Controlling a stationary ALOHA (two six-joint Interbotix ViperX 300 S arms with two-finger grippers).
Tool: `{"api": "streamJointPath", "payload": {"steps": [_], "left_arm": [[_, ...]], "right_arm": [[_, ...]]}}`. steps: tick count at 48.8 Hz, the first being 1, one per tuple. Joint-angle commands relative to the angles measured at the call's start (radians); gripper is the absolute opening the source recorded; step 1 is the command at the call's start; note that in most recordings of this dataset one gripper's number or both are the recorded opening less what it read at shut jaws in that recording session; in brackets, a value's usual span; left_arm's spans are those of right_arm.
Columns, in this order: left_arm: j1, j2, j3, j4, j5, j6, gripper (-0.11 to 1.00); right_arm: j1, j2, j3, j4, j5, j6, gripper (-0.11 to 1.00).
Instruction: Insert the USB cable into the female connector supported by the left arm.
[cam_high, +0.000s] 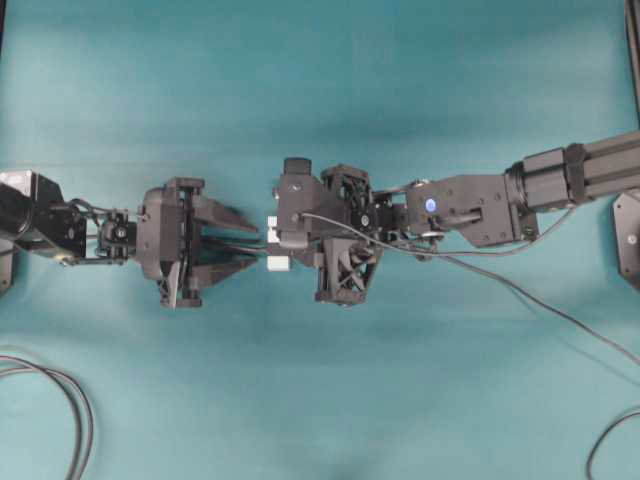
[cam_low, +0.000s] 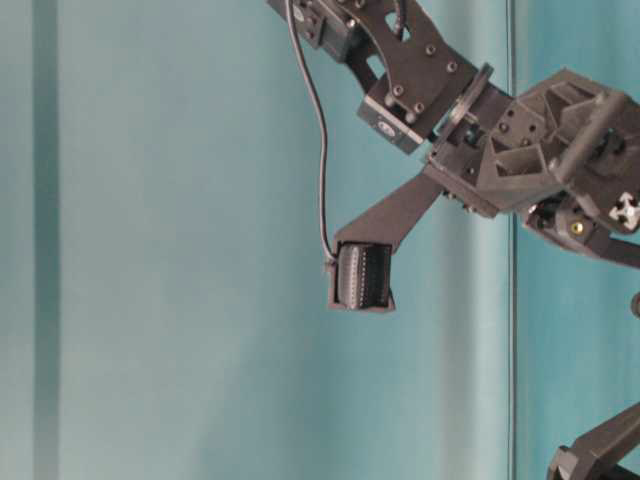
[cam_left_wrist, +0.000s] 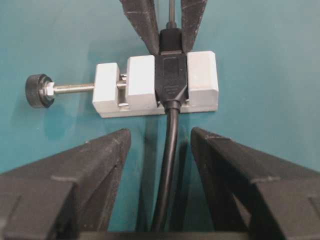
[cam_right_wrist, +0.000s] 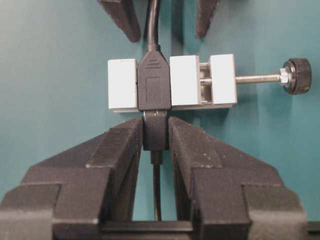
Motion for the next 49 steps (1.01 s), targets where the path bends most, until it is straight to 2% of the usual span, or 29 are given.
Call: {"api": "streamJointPath", "payload": {"steps": [1,6,9,21,29,37,49], "left_arm": [[0.017,-0.018,-0.005,-0.014,0.014,0.000,0.72],[0.012,-0.031,0.003,-0.014,0.018,-0.002,0.72],[0.009,-0.040,0.009,-0.014,0.020,-0.002,0.72],[-0.011,-0.095,0.058,-0.014,0.034,-0.008,0.72],[-0.023,-0.164,0.115,-0.015,0.060,-0.043,0.72],[-0.026,-0.278,0.141,-0.015,0.080,-0.101,0.72],[-0.029,-0.483,0.167,-0.015,0.249,-0.106,0.72]], "right_arm": [[-0.002,-0.043,-0.011,-0.003,-0.005,0.000,0.39],[0.000,-0.043,-0.011,-0.003,-0.006,0.000,0.69],[0.002,-0.043,-0.011,-0.003,-0.006,0.000,0.78],[0.020,-0.084,0.034,-0.003,-0.005,0.000,0.77],[0.021,-0.183,0.146,-0.003,-0.034,0.000,0.77],[0.020,-0.299,0.272,-0.003,-0.144,0.000,0.77],[0.018,-0.463,0.414,-0.003,-0.184,0.002,0.77]]}}
